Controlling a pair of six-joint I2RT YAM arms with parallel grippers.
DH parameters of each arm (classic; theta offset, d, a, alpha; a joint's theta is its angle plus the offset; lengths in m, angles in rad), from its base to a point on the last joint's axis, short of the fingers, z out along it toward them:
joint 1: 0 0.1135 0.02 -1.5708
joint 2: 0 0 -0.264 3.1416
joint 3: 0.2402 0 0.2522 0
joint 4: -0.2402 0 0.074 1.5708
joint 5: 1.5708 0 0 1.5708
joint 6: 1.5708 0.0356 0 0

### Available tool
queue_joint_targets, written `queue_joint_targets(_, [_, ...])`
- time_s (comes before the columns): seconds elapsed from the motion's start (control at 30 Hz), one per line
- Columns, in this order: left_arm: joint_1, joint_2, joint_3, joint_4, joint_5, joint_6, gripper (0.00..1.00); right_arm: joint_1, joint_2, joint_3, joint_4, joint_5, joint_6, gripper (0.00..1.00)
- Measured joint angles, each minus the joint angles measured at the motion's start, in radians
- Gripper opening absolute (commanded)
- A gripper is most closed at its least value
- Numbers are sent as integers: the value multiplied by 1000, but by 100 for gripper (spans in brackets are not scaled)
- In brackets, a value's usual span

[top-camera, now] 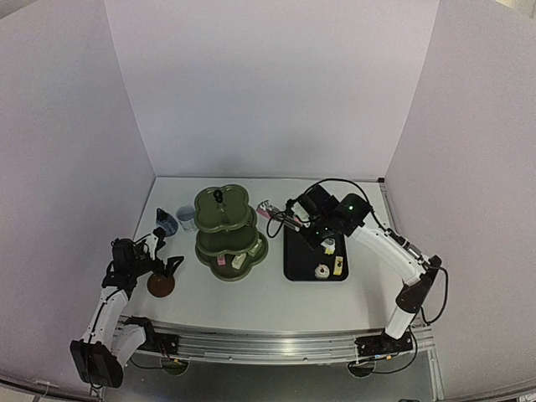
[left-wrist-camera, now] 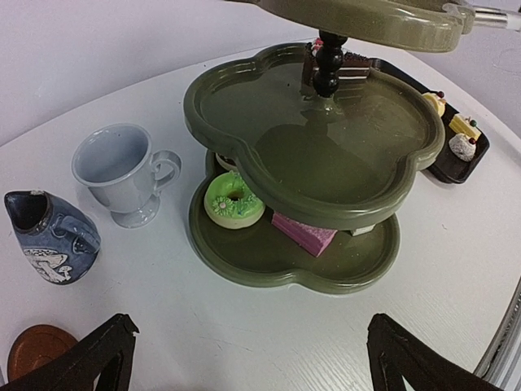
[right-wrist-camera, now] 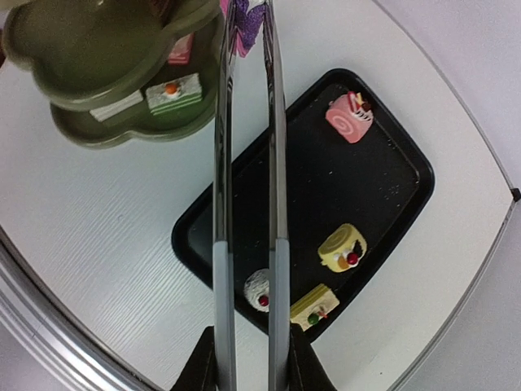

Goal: Serve the afternoon tea

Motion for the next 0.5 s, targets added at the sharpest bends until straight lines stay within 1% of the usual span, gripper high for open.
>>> queue_joint_targets(0.2, [0, 0, 0, 5, 2, -1, 99, 88, -95, -108, -25, 13, 108, 0])
queue_joint_targets(0.33, [0, 0, 0, 5, 3, -1, 100, 128, -105, -115, -24, 17, 151, 0])
queue_joint_targets(0.5, [0, 0, 0, 5, 7, -2, 100, 177, -89, -96, -30, 4, 163, 0])
